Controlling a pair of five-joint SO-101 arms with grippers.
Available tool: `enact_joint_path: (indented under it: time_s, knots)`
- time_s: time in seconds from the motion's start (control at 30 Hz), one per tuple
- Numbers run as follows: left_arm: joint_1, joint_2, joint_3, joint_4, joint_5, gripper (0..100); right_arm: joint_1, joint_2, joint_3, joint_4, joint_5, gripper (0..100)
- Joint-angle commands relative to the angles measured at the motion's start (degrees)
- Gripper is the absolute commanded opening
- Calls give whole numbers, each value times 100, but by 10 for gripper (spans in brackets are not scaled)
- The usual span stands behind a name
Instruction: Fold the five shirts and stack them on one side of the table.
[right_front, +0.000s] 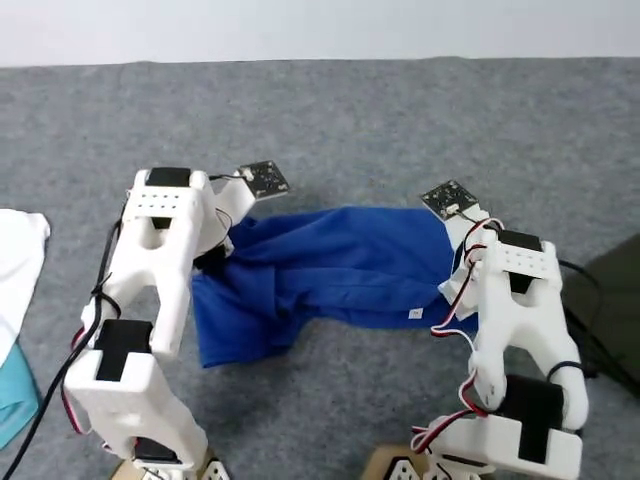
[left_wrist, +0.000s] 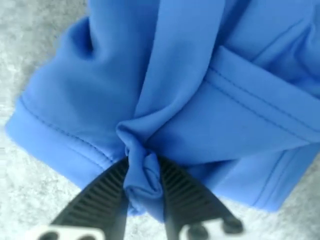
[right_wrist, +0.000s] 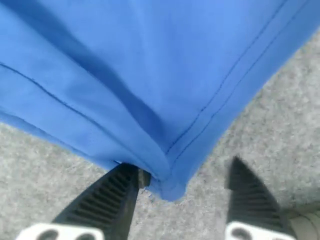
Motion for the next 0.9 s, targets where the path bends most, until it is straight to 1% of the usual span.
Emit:
enact_joint_path:
  time_s: [0.0,0.2,0.37,0.5,0.63,0.7,0.73,0.87]
  knots:
    - [-35,-44,-295,141,0,3,31,-330,-598,356,53,292]
    - [-9,-44,-295,141,0,3,31,-919,-1284,1367,53,292]
    - [35,-44,-295,141,0,3,-13,-1490,-1354,2062,62,293]
    - [176,-35,-277,141,0,3,-57,-1525,-1345,2026,44,292]
    - [246,-53,-277,141,9,3,-453,-1182,-1336,1807,-18,290]
    - [229,-79,-277,141,9,3,-708,-963,-1336,1613,-299,255]
    - [211,-88,-286,141,18,3,-831,-840,-1336,1516,-501,221]
    - [123,-97,-497,141,492,3,-1349,-435,-1336,1165,-1108,46]
